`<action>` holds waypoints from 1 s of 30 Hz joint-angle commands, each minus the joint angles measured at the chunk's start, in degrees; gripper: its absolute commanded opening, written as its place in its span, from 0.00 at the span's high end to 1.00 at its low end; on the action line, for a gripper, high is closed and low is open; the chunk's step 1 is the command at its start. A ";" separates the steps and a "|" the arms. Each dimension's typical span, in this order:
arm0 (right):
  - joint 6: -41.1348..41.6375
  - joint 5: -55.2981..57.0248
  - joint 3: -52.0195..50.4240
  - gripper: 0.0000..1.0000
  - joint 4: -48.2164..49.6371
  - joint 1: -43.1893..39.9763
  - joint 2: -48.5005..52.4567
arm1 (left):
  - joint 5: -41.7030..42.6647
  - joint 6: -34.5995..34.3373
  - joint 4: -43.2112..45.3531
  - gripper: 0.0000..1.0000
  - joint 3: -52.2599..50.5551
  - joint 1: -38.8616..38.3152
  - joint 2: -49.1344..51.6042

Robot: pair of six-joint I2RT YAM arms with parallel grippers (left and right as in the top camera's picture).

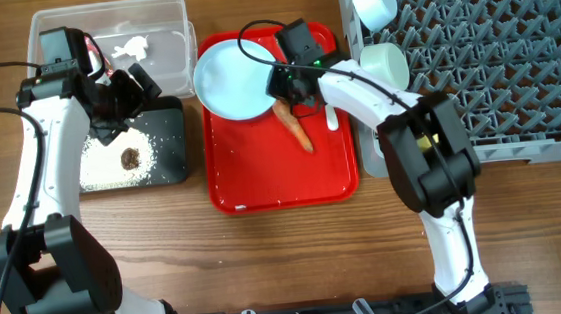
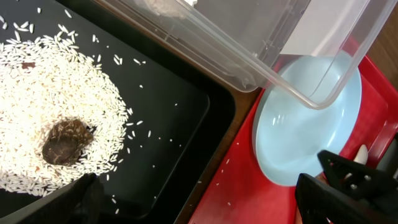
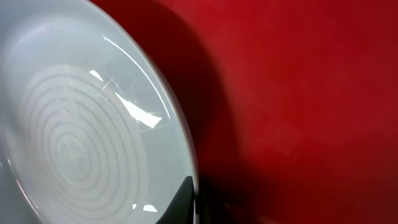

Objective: Sort waste into correct bins and load items into the dishwasher rack
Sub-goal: 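Lift the blue plate and stand it in the dish rack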

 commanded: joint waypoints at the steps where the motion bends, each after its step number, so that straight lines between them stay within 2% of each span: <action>1: -10.29 -0.17 0.42 0.96 -2.01 -3.82 -7.89 | -0.35 0.07 0.11 0.00 0.17 0.07 -0.74; 2: -10.60 0.46 0.42 0.96 -2.43 -5.01 -10.21 | -0.35 0.07 0.11 0.00 0.17 0.07 -0.74; 5: -18.40 0.72 0.42 0.96 -1.75 -7.13 -17.11 | -0.35 0.07 0.11 0.00 0.17 0.07 -0.74; 7: -22.99 5.07 0.42 0.96 -2.47 -7.26 -21.66 | -0.35 0.07 0.11 0.00 0.17 0.07 -0.74; 10: -25.64 23.45 0.42 0.96 -5.29 -7.28 -28.61 | -0.35 0.07 0.11 0.00 0.17 0.07 -0.74; 13: -28.79 46.53 0.39 0.96 -5.62 -7.28 -33.48 | -0.35 0.07 0.11 0.00 0.17 0.07 -0.74; 16: -37.92 65.90 0.39 0.95 -2.95 -7.39 -34.73 | -0.35 0.07 0.11 0.00 0.17 0.07 -0.74; 17: -44.30 72.37 0.37 0.96 -0.15 -8.09 -34.25 | -0.35 0.07 0.11 0.00 0.17 0.07 -0.74; 21: -67.63 73.94 0.37 0.96 8.07 -12.98 -31.93 | -0.35 0.07 0.11 0.00 0.17 0.07 -0.74; 24: -79.58 74.20 0.37 0.96 8.90 -16.15 -28.39 | -0.35 0.07 0.11 0.00 0.17 0.07 -0.74; 30: -81.85 69.72 0.37 0.96 8.85 -16.74 -21.40 | -0.35 0.07 0.11 0.00 0.17 0.07 -0.74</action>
